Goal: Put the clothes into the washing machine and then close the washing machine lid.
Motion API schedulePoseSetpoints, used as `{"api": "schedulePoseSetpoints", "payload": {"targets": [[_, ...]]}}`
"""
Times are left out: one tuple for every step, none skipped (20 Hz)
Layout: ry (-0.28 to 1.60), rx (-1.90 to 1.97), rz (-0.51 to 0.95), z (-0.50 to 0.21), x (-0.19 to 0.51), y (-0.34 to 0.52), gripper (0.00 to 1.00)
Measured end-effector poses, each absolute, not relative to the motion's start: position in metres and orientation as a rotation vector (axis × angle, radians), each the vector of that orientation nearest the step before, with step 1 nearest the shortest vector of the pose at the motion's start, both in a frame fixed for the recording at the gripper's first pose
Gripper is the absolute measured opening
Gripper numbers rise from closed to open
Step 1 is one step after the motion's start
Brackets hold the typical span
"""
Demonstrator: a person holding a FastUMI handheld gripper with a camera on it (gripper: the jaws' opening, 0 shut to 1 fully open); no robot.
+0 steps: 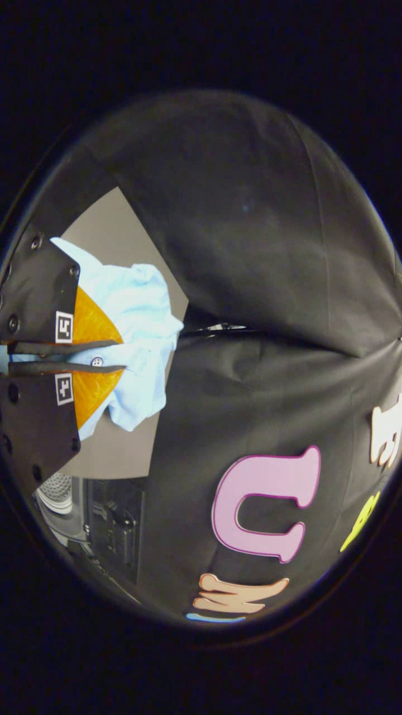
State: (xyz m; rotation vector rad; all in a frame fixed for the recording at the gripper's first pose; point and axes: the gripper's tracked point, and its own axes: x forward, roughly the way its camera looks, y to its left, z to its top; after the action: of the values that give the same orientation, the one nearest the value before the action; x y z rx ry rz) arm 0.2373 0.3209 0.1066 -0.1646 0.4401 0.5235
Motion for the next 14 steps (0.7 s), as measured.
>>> {"api": "schedulePoseSetpoints", "payload": {"targets": [[0.419,-0.183,0.53,0.115,0.235,0.309,0.05],[0.381,-0.19,0.525,0.127,0.237,0.297,0.05],[0.361,-0.199,0.519,0.134,0.238,0.284,0.05],[0.346,-0.198,0.504,0.143,0.238,0.271,0.05],[0.336,-0.193,0.491,0.147,0.238,0.255,0.05],[0.333,-0.187,0.48,0.15,0.239,0.24,0.05],[0.324,-0.178,0.464,0.154,0.24,0.226,0.05],[0.316,-0.169,0.445,0.159,0.242,0.211,0.05],[0.304,-0.158,0.418,0.162,0.245,0.194,0.05],[0.295,-0.147,0.392,0.166,0.247,0.177,0.05],[0.283,-0.138,0.355,0.171,0.25,0.159,0.05],[0.274,-0.137,0.326,0.173,0.253,0.142,0.05],[0.264,-0.136,0.297,0.177,0.255,0.127,0.05],[0.246,-0.127,0.269,0.183,0.258,0.112,0.05]]}}
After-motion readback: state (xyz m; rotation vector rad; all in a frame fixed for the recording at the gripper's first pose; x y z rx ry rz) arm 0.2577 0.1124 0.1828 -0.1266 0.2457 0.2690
